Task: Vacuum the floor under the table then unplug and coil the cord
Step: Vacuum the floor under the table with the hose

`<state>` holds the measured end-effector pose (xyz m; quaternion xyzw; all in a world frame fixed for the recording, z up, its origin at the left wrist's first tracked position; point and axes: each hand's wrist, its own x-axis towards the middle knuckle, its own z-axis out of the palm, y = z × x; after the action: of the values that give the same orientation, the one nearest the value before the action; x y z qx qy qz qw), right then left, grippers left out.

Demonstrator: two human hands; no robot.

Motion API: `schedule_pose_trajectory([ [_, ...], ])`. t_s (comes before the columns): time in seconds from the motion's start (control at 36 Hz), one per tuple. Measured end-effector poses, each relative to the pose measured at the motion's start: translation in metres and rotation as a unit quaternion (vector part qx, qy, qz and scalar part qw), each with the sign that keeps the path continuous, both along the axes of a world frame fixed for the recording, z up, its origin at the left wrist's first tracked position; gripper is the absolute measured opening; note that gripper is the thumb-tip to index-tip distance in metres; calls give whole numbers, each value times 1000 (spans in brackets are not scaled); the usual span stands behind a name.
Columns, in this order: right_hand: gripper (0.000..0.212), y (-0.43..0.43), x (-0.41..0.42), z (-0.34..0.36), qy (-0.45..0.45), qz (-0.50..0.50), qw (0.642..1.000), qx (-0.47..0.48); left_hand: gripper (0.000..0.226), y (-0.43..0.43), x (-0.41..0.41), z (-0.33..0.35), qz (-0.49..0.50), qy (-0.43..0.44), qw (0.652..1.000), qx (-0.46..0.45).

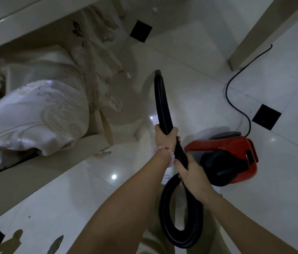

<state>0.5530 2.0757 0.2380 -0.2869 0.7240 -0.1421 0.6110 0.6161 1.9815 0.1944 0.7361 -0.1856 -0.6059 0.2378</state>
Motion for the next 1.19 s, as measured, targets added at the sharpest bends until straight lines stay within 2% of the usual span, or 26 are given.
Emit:
schedule_pose_trajectory([
  [0.08,32,9,3,0,-10,-8,1000,12,22,11,6,-7,-1,-8,999,50],
  [0.17,30,21,8,1,-12,-5,999,30,66,19,14,-14,-38,-8,993,116],
  [0.22,30,28,11,1,-8,5,999,36,81,26,18,-22,-58,7,990,127],
  [0.36,27,33,11,2,-2,2,999,33,74,27,20,-16,-49,55,991,110],
  [0.47,23,31,9,8,-11,-7,1000,25,67,12,26,-9,-4,103,985,141],
  [0.64,18,46,-8,15,-18,-3,1000,20,76,-9,43,-5,-58,131,976,161],
  [0.67,18,48,-10,16,-20,-2,1000,23,73,-10,43,-3,-74,131,975,166],
  [0.75,16,53,-11,14,-28,-9,999,31,42,-7,42,0,-102,110,978,146],
  [0.78,16,53,-10,13,-27,-11,999,32,41,-7,41,-1,-99,104,981,132],
  [0.86,15,48,-8,10,-29,-13,999,24,51,-10,39,-1,-74,90,989,88],
  [1.06,14,25,2,6,-46,-6,999,2,57,-27,47,-2,-34,67,997,30],
  [1.14,19,17,1,2,-42,-1,999,6,57,-31,51,-7,-28,62,997,34],
  [1.19,22,15,1,0,-42,9,999,12,58,-32,55,-13,-32,61,995,70],
])
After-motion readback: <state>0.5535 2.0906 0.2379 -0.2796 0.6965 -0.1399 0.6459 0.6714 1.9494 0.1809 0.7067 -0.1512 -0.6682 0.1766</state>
